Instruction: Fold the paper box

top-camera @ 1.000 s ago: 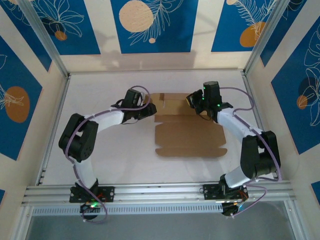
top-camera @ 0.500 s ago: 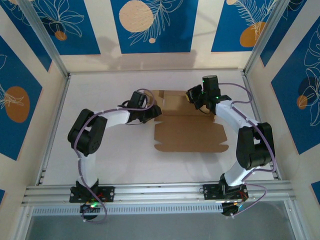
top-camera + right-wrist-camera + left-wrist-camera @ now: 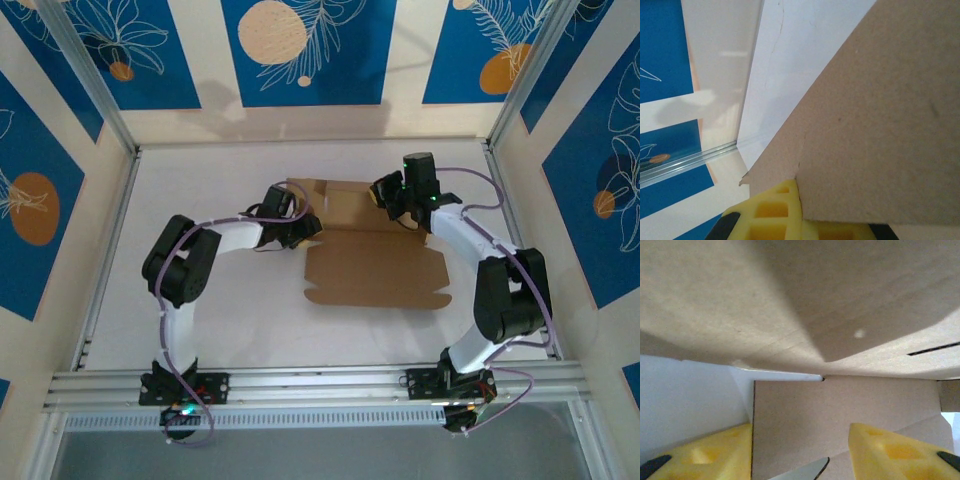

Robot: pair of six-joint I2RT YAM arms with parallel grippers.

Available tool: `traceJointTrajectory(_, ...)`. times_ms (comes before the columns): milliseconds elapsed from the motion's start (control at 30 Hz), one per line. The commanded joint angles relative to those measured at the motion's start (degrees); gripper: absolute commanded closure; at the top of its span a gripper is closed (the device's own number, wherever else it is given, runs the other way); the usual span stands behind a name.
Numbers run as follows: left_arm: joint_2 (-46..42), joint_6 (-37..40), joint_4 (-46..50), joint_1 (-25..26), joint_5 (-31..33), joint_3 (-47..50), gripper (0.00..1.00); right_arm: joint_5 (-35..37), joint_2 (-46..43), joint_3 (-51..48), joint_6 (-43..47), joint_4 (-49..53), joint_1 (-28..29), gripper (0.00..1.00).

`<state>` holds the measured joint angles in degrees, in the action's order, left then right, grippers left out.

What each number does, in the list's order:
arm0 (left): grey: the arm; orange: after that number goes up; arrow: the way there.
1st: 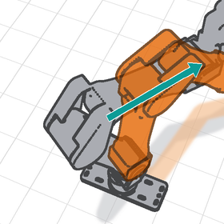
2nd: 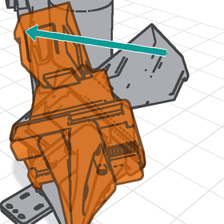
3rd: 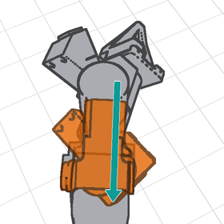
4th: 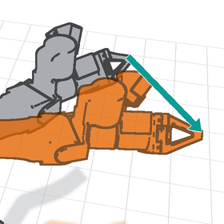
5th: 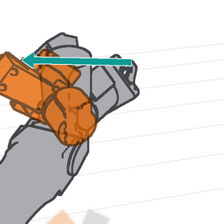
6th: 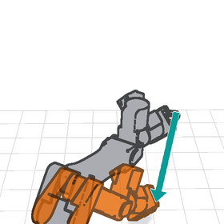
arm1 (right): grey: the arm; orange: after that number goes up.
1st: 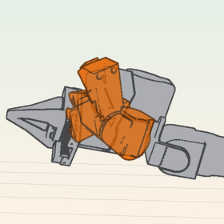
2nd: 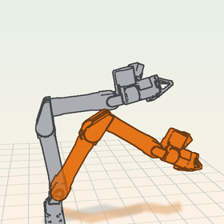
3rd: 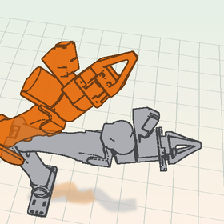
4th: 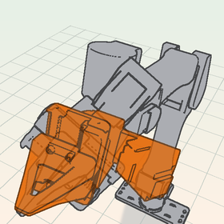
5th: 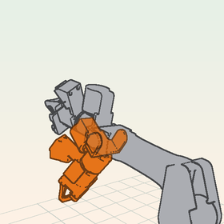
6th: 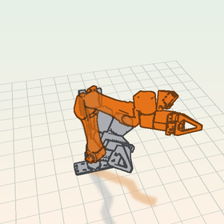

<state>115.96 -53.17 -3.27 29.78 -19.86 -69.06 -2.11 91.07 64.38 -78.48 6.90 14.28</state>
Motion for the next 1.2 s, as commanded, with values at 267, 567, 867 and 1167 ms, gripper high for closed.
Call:
traceJointTrajectory(267, 2.0, 13.8, 10.4, 3.7, 5.8, -5.9, 0.75, 0.2, -3.7, -4.3, 2.5, 1.2, 4.5, 0.96)
traceJointTrajectory(567, -1.1, 17.9, 10.6, 6.9, 10.5, -6.4, 0.77, 2.6, -4.6, -5.7, 4.1, 1.2, 6.1, 0.96)
traceJointTrajectory(867, -3.9, 16.9, 1.4, 7.8, 7.9, -3.5, 0.76, 2.3, -4.3, -6.6, 3.4, 0.5, 6.8, 0.96)
traceJointTrajectory(1167, -2.8, 14.9, -4.4, 8.7, 3.0, -3.8, 0.73, 1.1, -3.8, -7.2, 2.0, -0.3, 6.9, 0.96)
